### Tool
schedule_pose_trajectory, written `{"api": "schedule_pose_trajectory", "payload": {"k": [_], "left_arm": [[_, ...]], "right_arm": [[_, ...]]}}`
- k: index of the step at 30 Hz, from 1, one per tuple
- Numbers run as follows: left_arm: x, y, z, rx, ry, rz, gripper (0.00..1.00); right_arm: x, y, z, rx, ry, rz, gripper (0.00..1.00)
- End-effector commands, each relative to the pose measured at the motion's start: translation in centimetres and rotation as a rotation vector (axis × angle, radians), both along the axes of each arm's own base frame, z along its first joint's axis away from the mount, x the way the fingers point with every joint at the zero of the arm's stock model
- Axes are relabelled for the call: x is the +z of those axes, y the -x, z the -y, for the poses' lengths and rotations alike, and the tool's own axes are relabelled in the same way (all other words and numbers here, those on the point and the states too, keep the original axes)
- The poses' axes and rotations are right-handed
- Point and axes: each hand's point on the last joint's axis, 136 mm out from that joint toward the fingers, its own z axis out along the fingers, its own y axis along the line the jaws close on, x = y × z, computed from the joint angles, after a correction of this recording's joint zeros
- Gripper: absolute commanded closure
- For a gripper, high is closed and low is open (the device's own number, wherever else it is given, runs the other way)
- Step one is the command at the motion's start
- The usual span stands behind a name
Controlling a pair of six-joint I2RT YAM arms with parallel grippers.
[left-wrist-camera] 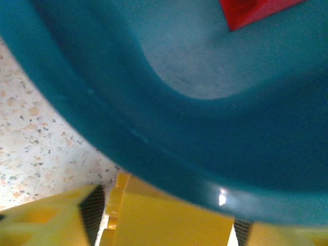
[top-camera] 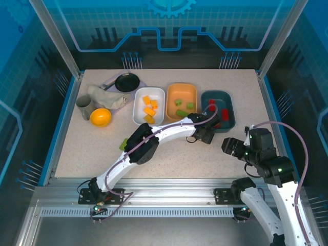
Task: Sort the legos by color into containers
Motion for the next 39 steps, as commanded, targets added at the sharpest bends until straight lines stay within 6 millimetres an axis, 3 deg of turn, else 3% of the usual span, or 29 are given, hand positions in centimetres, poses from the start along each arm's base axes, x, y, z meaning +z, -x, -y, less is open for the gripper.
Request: {"api": "schedule_pose_trajectory", "payload": {"k": [1,4,10,14,19,24,30,39], "left_arm": [[0.3,-0.2,0.2,0.011,-0.001,-0.003,0.55],[1.2,-0.2,-0.1,0.020,-0.005,0.016,0.73],[6.4,0.2,-3.0,0.092,0.030,0.068,0.74],[10.7,0.3,-7.9,0.223,0.092,0.075,0.74],[13.1,-1.2,-15.4,0.419,0.141,0.070,0.73],[13.2,-3.9,-23.0,0.607,0.096,0.061,0.72],[11.6,-6.5,-29.4,0.747,-0.078,0.046,0.70],[7.1,-8.9,-32.9,0.811,-0.298,-0.006,0.66]], "right_arm": [[-0.3,1.0,-0.4,0.019,-0.018,-0.029,0.21],[-0.3,1.1,-0.3,0.025,-0.013,-0.026,0.21],[0.3,0.0,-1.3,0.097,-0.010,0.003,0.22],[1.7,-1.7,-4.2,0.248,-0.077,0.088,0.24],[2.0,-3.1,-7.6,0.411,-0.074,0.119,0.24],[1.9,-4.2,-11.8,0.553,-0.020,0.125,0.23],[1.4,-5.2,-16.0,0.655,0.012,0.103,0.23],[1.0,-5.8,-17.8,0.713,0.034,0.083,0.22]]}}
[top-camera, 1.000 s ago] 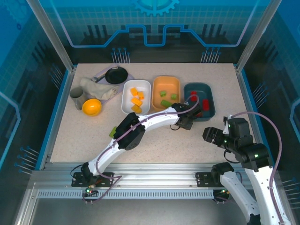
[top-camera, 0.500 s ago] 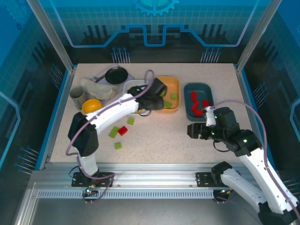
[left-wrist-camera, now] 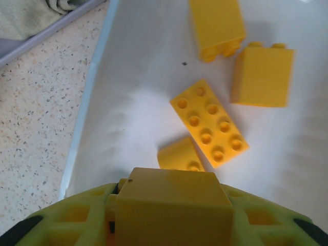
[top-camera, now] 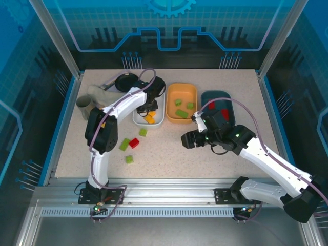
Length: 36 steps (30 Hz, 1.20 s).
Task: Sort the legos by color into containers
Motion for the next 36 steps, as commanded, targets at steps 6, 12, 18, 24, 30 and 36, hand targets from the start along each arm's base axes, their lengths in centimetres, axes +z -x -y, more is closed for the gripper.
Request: {"api": "schedule_pose_trajectory", "payload": {"k": [6,12,18,24,30,36], "left_arm": [[-2.0,-0.9,-2.1,0.017,-0.114,-0.082,0.61],[-0.8,-1.6,-1.8,0.000,-0.116,-0.067,0.36],[4.9,-1.6,-0.5,-0.014,-0.036,0.059,0.30],[10.6,1.7,-0.8,0.026,0.089,0.173,0.30],[11.6,8.8,-4.2,0.132,0.194,0.245,0.26],[9.9,16.9,-8.8,0.265,0.220,0.269,0.24]], "right_arm": [[0.8,-0.5,-1.4,0.056,-0.005,0.025,0.21],[0.0,-0.7,-1.9,0.076,0.010,0.005,0.19],[-1.2,-1.2,-2.3,0.107,0.059,-0.003,0.19],[-3.2,-1.9,-5.6,0.260,0.180,0.029,0.19],[-5.6,-1.4,-13.2,0.498,0.269,0.095,0.17],[-8.0,-1.2,-20.0,0.597,0.298,0.085,0.13]]}}
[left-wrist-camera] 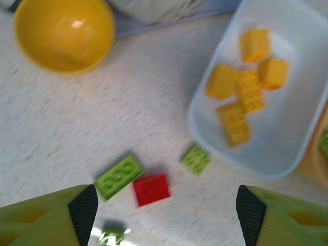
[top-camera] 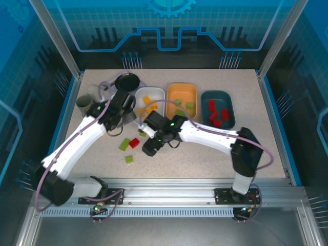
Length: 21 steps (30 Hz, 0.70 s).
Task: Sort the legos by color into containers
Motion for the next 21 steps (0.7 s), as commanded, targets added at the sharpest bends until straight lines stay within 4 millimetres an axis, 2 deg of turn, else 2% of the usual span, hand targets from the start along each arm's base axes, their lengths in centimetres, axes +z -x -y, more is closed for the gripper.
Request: {"api": "schedule_pose_trajectory", "payload": {"k": [1,6,10,15,16,21], "left_arm": [[-1.4,3.9,-2.1,0.112,0.047,-0.008,0.24],[-2.3,8.6,-4.8,0.185,0.069,0.005,0.24],[-2.4,11.1,-6.2,0.217,0.076,0.018,0.24],[-2.2,12.4,-6.9,0.221,0.081,0.027,0.24],[-2.1,12.5,-6.9,0.222,0.083,0.027,0.24],[-1.8,12.5,-7.0,0.210,0.077,0.034,0.24]], "right_arm": [[-0.5,0.0,-3.4,0.048,0.003,0.019,0.11],[-2.9,-1.2,-6.0,-0.018,0.064,-0.022,0.06],[-4.7,-2.7,-6.8,-0.068,0.119,-0.027,0.05],[-6.8,-3.6,-7.4,-0.106,0.164,-0.056,0.08],[-7.7,-3.7,-7.3,-0.111,0.181,-0.064,0.08],[-9.3,-4.6,-7.4,-0.134,0.211,-0.067,0.15]]}}
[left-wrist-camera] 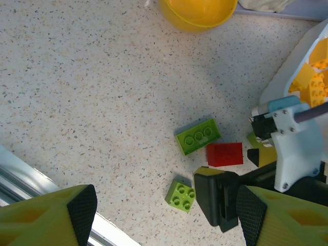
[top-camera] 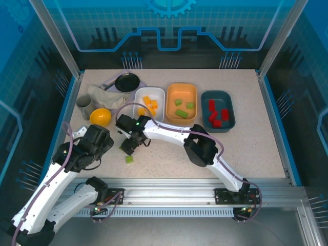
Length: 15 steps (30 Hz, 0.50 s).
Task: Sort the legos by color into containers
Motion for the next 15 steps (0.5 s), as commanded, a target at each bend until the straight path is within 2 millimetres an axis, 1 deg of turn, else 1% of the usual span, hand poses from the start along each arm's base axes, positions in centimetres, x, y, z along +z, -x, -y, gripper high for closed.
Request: {"api": "schedule_pose_trajectory", "payload": {"k": [1,4,10,13,15], "left_arm": [[-0.1,0.7,-0.5,0.004,-0.019,-0.018,0.24],[0.0,0.7,-0.5,-0.001,-0.021,-0.017,0.24],[0.0,0.8,-0.5,-0.007,-0.020,-0.017,0.24],[0.0,0.8,-0.4,-0.010,-0.017,-0.017,0.24],[-0.1,0.8,-0.3,-0.011,-0.013,-0.018,0.24]], "right_arm": [[-1.5,-0.8,1.2,-0.054,0.070,-0.019,0.16],[-2.2,-1.1,1.4,-0.065,0.094,-0.024,0.18],[-2.7,-1.5,1.1,-0.069,0.088,-0.012,0.31],[-2.9,-1.6,1.0,-0.067,0.087,-0.011,0.35],[-2.9,-1.7,0.9,-0.066,0.086,-0.009,0.41]]}}
